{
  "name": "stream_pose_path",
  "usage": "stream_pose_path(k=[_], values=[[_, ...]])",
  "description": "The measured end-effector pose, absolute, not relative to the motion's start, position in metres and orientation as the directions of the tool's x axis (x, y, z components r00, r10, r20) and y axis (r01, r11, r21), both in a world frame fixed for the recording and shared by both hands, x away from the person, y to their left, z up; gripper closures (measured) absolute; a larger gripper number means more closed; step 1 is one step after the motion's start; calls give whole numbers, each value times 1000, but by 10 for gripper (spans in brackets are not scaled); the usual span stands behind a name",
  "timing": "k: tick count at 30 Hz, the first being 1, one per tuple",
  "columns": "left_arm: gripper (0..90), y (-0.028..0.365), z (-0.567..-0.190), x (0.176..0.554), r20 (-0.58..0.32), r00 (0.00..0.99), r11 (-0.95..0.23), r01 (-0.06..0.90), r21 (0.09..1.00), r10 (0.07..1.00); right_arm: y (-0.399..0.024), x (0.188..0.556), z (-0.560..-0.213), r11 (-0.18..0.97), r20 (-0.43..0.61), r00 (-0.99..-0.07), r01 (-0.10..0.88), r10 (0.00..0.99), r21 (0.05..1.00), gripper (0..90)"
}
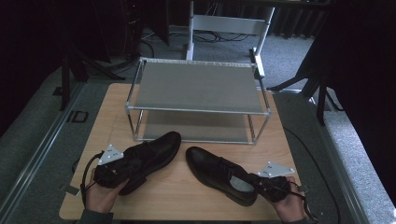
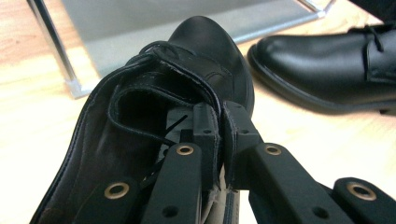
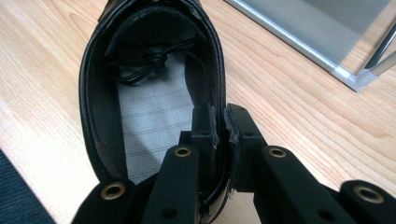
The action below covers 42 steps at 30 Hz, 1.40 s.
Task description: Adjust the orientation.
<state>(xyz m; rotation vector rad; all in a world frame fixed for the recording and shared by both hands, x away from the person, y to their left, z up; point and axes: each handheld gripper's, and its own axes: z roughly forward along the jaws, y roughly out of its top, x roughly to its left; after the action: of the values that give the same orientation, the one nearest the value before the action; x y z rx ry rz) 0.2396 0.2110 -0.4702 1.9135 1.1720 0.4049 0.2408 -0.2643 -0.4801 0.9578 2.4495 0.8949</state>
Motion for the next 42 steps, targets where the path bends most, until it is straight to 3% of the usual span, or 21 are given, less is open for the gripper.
stream_pose_path(k=[18, 30, 38, 40, 42], values=[[853, 156, -476, 272, -38, 455, -228, 517, 825, 890, -262, 226, -478, 593, -78, -756, 439, 649, 675, 811], [848, 125, -482, 296, -32, 429, -224, 532, 816, 903, -263, 220, -478, 614, -50, -808, 403, 587, 679, 833], [845, 95, -484, 305, 10, 454, -291, 554, 780, 891, -264, 220, -478, 624, -49, -824, 387, 564, 679, 819], [805, 98, -485, 307, -28, 472, -286, 580, 763, 881, -265, 222, -478, 612, -30, -823, 396, 567, 684, 789], [710, 102, -486, 307, -47, 492, -301, 604, 738, 870, -266, 223, -478, 611, -24, -825, 398, 565, 684, 763]])
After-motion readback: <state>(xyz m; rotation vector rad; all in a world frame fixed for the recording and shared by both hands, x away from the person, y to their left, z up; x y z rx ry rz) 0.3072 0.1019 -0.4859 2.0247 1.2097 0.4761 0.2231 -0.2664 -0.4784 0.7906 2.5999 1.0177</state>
